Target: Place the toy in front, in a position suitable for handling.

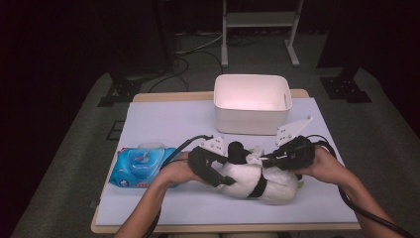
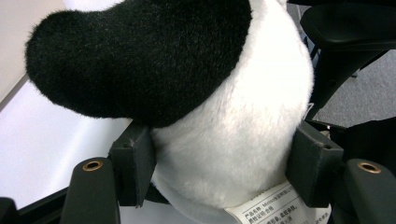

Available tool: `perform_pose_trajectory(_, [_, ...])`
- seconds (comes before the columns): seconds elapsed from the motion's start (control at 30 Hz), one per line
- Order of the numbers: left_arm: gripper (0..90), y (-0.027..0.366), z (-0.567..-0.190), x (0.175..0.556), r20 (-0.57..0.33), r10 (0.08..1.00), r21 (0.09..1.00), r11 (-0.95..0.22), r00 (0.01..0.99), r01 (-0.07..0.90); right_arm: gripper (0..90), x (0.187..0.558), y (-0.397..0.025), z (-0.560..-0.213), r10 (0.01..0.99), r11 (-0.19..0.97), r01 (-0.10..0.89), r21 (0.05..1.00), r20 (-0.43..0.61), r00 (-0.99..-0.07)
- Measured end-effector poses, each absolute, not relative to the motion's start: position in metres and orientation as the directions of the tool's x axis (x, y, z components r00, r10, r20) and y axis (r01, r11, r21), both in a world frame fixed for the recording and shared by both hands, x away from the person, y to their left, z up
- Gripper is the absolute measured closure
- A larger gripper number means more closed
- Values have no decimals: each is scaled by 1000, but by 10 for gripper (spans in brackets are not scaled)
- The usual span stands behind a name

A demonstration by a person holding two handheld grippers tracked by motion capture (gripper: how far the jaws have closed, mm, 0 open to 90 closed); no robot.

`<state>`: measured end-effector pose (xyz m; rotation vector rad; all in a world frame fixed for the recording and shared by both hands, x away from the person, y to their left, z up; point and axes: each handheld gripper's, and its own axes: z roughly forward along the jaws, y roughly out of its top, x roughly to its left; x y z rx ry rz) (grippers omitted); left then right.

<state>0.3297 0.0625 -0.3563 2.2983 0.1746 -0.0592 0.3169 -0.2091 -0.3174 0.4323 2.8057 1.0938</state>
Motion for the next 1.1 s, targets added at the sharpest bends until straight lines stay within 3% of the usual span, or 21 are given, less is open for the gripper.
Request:
perform_pose_trajectory(0.23, [306,65,-365,331,-127,117,754,-634,985,172,815,316,-218,-331,318,704,253,663,24,-948])
perform_pose_trajectory(0.43, [201,71,-377,330,-169,119,770,-604,978,206,815,313,-220,-334,320,706,255,661,24,-947])
perform_pose_trajectory(0.87, [110,67,-392,327,-177,121,760,-614,977,213,815,311,-225,-336,330,697,264,667,29,-944])
perform_pose_trajectory(0.97, [109,66,-394,328,-177,121,766,-607,977,214,816,311,-225,-336,327,697,261,667,28,-945])
perform_pose_trajectory(1.1, [222,66,-396,330,-173,125,782,-586,977,214,816,309,-226,-337,333,693,265,670,29,-943])
